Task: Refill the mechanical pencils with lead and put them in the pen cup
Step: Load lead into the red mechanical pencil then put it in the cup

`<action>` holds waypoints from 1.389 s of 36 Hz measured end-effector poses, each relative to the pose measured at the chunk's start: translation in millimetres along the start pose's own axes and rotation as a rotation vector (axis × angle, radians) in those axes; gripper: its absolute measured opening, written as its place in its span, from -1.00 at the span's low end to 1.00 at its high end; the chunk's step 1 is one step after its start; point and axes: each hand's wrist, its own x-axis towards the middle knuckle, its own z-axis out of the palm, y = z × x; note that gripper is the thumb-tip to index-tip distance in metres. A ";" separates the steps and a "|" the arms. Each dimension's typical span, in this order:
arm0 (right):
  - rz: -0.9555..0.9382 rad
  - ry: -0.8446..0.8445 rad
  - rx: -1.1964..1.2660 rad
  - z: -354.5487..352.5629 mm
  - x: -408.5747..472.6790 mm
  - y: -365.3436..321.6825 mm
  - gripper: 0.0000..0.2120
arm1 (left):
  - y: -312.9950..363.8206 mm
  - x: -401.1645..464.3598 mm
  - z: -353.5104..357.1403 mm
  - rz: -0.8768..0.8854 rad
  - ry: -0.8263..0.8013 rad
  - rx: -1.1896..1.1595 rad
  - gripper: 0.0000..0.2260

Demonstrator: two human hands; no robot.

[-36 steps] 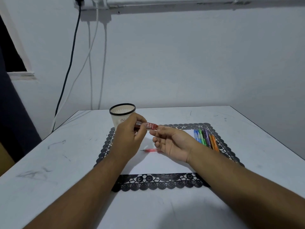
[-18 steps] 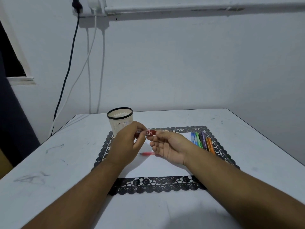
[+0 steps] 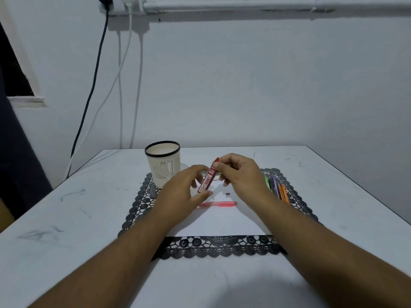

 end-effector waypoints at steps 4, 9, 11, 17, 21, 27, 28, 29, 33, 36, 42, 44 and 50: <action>0.055 0.013 0.132 8.5 -1.6 -0.7 -0.97 | 2.6 -0.7 -1.9 -0.008 0.024 -0.008 -0.57; 0.215 -0.010 0.383 12.4 -5.0 -0.8 -0.97 | 6.7 0.5 -3.6 -0.056 0.162 -0.175 -0.70; 0.357 -0.018 0.561 14.0 -6.1 -2.2 -0.94 | 8.7 0.0 -6.4 -0.058 0.205 -0.299 -0.75; 0.760 -0.215 0.915 23.2 -11.2 -4.0 -0.88 | 18.7 -1.2 -12.6 -0.069 0.234 -0.644 -0.85; 0.767 -0.227 0.947 26.9 -10.4 -2.2 -0.88 | 16.7 -0.1 -12.3 -0.067 0.241 -0.658 -0.84; 0.787 -0.209 0.937 22.5 -7.8 2.3 -0.85 | 15.0 -0.1 -15.9 -0.039 0.261 -0.614 -0.85; 0.793 -0.220 0.939 22.0 -8.1 2.3 -0.83 | 15.6 0.0 -17.2 -0.031 0.271 -0.601 -0.84; 0.794 -0.229 0.943 21.8 -8.4 1.9 -0.82 | 15.8 0.6 -18.1 -0.026 0.277 -0.591 -0.84; 0.770 -0.238 0.961 22.5 -7.7 1.5 -0.69 | 13.4 1.6 -20.6 0.013 0.245 -0.445 -0.84; 0.767 -0.228 0.967 22.2 -8.4 2.4 -0.71 | 15.3 2.2 -24.3 0.023 0.225 -0.412 -0.81; 0.750 -0.243 0.978 20.9 -9.6 0.8 -0.79 | 10.4 1.2 -24.8 0.030 0.166 -0.351 -0.85; 0.743 -0.249 0.964 21.1 -9.3 0.1 -0.82 | 11.5 1.3 -25.8 0.031 0.190 -0.381 -0.86; 0.731 -0.233 0.955 21.9 -9.4 -2.0 -0.82 | 8.2 2.5 -24.5 0.002 0.186 -0.397 -0.85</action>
